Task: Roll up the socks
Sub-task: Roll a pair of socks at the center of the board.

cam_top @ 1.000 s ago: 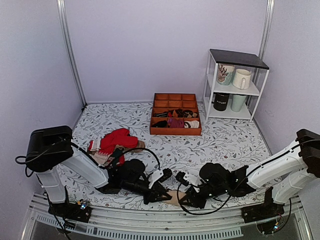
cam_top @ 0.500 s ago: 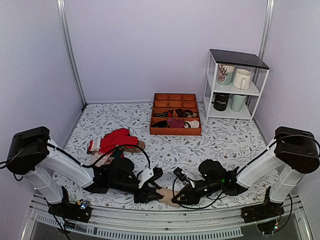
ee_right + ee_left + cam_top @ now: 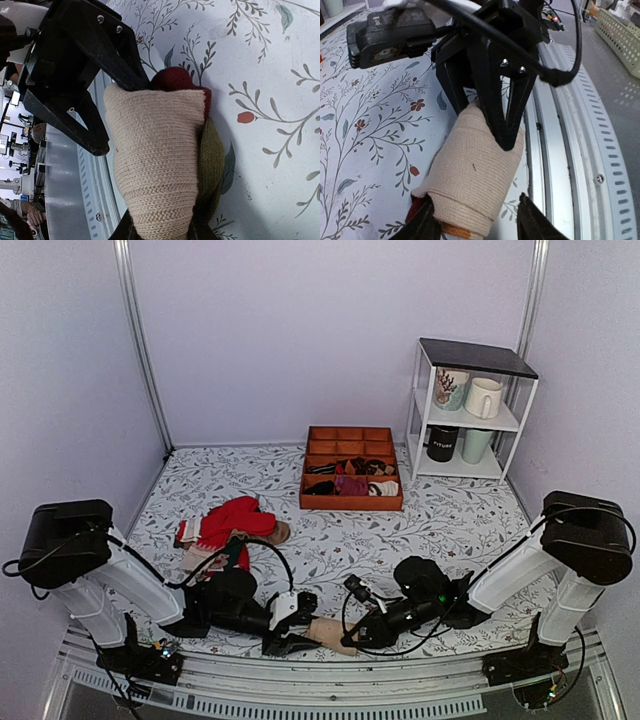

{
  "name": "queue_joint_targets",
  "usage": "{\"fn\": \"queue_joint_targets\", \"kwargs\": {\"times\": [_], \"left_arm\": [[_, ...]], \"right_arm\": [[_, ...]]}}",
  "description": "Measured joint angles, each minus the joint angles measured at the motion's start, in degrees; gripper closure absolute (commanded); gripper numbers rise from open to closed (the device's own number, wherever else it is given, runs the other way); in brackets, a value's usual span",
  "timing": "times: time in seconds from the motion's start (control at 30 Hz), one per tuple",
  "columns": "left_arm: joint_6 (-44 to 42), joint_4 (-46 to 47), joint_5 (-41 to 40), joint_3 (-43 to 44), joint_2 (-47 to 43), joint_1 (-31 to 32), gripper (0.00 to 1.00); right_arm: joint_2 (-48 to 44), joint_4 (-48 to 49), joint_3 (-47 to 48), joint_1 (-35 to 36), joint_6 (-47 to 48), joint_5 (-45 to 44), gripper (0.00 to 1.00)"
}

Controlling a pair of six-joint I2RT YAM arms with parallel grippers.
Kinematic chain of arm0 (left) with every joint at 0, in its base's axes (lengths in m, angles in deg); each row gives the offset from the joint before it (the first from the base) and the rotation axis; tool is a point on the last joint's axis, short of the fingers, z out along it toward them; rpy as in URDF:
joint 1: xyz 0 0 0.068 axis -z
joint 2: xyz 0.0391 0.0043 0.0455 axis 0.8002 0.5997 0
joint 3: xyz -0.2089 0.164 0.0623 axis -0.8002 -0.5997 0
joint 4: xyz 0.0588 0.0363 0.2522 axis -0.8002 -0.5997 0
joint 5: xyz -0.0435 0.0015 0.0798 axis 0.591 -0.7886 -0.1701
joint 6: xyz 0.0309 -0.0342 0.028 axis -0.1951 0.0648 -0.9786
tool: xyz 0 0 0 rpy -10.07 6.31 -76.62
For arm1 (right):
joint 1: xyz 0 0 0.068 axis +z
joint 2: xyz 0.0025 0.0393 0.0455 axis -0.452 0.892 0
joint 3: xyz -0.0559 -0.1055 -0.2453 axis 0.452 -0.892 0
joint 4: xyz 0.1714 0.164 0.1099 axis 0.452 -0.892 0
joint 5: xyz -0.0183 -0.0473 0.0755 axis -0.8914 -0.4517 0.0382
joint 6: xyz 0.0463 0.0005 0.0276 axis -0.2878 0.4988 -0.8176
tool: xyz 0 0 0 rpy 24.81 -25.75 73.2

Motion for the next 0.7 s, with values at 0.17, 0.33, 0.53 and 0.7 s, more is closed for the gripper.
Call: {"fn": "queue_joint_targets", "kwargs": {"times": [0.17, 0.33, 0.53, 0.7], "left_arm": [[-1.1, 2.6, 0.2, 0.2, 2.1, 0.5, 0.53], [-1.2, 3.2, 0.1, 1.6, 4.7, 0.5, 0.61], [-0.8, 3.1, 0.5, 3.1, 6.6, 0.5, 0.89], [1.0, 1.9, 2.1, 4.6, 7.4, 0.4, 1.0]], "right_arm": [[0.3, -0.1, 0.3, 0.0, 0.0, 0.5, 0.77], [0.5, -0.2, 0.3, -0.3, 0.0, 1.1, 0.77], [0.4, -0.6, 0.3, -0.3, 0.0, 1.4, 0.77], [-0.7, -3.6, 0.6, -0.7, 0.1, 2.5, 0.7]]}}
